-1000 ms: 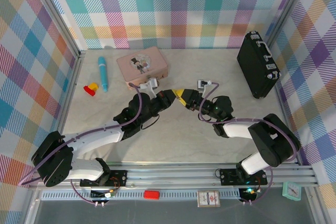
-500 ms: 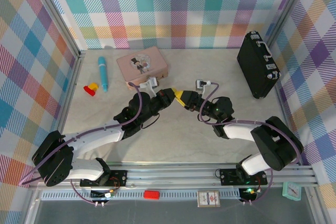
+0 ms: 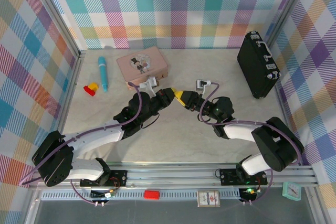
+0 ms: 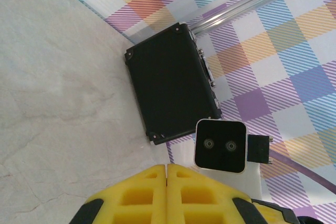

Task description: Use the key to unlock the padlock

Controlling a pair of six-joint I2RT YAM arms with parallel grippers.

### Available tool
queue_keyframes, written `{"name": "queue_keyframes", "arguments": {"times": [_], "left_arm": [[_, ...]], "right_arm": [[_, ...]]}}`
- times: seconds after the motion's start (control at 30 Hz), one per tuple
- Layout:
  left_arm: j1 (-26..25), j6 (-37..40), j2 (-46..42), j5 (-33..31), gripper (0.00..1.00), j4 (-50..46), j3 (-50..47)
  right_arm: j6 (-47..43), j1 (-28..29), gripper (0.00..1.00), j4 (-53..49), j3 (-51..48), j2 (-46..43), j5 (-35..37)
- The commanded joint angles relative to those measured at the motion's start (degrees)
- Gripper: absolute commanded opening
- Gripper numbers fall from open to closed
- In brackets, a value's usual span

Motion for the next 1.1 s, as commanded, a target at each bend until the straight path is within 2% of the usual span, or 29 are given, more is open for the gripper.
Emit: {"name": "queue_keyframes", "arguments": {"times": [0.0, 0.2, 0.43, 0.8, 1.07], "left_arm": [[0.6, -0.5, -2.0, -1.1, 0.00, 3.1, -0.2], [0.6, -0.5, -2.3, -1.3, 0.00, 3.1, -0.3], [0.7, -0.5, -2.6, -1.6, 0.00, 3.1, -0.2], [0.7, -0.3, -2.8, -1.6, 0.00, 3.1, 0.1], [0.7, 0.0, -3.0, -2.4, 0.00, 2.6, 0.1]], "right_arm": [[-1.0, 0.7, 0.33, -0.6, -0.9, -1.4, 0.2], [-1.5, 0.7, 0.36, -4.5, -1.7, -2.2, 1.9], [-1.6, 0.7, 0.32, -5.8, -1.7, -2.6, 2.0], [-1.3, 0.8, 0.37, -8.3, -2.0, -2.6, 3.2], [-1.0, 0.7, 0.33, -8.9, -1.9, -2.0, 3.2]]}}
